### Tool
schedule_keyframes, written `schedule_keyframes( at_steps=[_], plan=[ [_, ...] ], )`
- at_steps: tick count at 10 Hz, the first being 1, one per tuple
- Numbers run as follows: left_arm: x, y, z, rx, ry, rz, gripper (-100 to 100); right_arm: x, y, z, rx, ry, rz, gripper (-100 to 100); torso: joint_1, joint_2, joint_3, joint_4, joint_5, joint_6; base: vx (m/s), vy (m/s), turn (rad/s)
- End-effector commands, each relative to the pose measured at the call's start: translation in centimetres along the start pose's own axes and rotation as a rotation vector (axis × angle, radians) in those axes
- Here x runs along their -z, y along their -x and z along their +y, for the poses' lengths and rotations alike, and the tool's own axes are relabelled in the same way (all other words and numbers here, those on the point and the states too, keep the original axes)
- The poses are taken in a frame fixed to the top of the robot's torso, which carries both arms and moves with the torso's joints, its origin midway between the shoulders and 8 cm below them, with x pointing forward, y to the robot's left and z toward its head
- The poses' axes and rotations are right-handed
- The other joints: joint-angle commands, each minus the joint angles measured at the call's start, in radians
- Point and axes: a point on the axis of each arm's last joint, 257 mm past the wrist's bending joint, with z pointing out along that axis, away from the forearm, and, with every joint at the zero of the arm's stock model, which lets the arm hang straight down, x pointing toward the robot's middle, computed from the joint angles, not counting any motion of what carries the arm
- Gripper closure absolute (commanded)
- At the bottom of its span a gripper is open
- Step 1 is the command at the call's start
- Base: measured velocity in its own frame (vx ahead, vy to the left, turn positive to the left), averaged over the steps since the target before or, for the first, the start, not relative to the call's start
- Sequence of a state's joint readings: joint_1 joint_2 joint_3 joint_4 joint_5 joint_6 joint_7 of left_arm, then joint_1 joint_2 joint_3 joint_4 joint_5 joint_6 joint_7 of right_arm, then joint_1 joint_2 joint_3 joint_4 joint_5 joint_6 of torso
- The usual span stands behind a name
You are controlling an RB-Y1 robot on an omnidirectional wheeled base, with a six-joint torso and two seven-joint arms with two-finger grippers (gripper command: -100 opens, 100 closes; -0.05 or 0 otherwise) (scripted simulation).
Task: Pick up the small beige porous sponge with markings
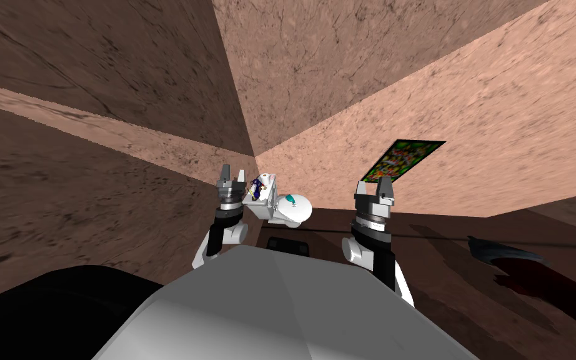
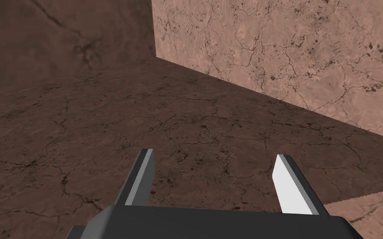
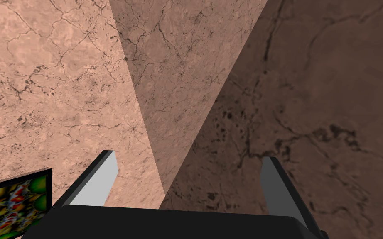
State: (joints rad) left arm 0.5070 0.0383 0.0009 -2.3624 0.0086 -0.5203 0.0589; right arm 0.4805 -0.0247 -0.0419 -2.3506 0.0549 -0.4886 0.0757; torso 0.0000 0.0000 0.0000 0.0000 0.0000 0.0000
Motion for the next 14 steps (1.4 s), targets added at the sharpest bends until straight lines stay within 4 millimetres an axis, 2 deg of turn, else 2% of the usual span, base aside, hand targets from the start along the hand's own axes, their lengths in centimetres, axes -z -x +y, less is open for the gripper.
schedule_keyframes(
  at_steps=[1,5,6,13,14],
  plan=[
    [-0.1,0.1,1.0,-0.007,0.041,0.013,-100,0.0,0.0,0.0,0.000,0.000,0.000,0,0.000,0.000,0.000,0.000,0.000,0.000,0.013,0.006,0.045],
    [-0.1,0.4,3.6,-0.020,0.138,0.027,-100,0.0,0.0,0.0,0.000,0.000,0.000,0,0.001,-0.001,-0.001,0.000,0.000,0.000,0.017,0.006,0.038],
    [-0.1,0.4,3.7,-0.020,0.142,0.027,-100,0.0,0.0,0.0,0.000,0.000,0.000,0,0.000,-0.001,-0.001,0.000,0.000,0.000,0.012,0.001,0.010],
    [0.3,1.1,8.4,-0.040,0.322,0.041,-100,0.0,0.0,0.0,0.000,0.000,0.000,0,0.000,-0.001,0.000,0.000,0.000,0.000,0.010,0.002,0.022],
    [0.4,1.1,8.5,-0.040,0.327,0.041,-100,0.0,0.0,0.0,0.000,0.000,0.000,0,0.000,-0.001,0.000,0.000,0.000,0.000,0.008,0.000,0.011]
  ],
)
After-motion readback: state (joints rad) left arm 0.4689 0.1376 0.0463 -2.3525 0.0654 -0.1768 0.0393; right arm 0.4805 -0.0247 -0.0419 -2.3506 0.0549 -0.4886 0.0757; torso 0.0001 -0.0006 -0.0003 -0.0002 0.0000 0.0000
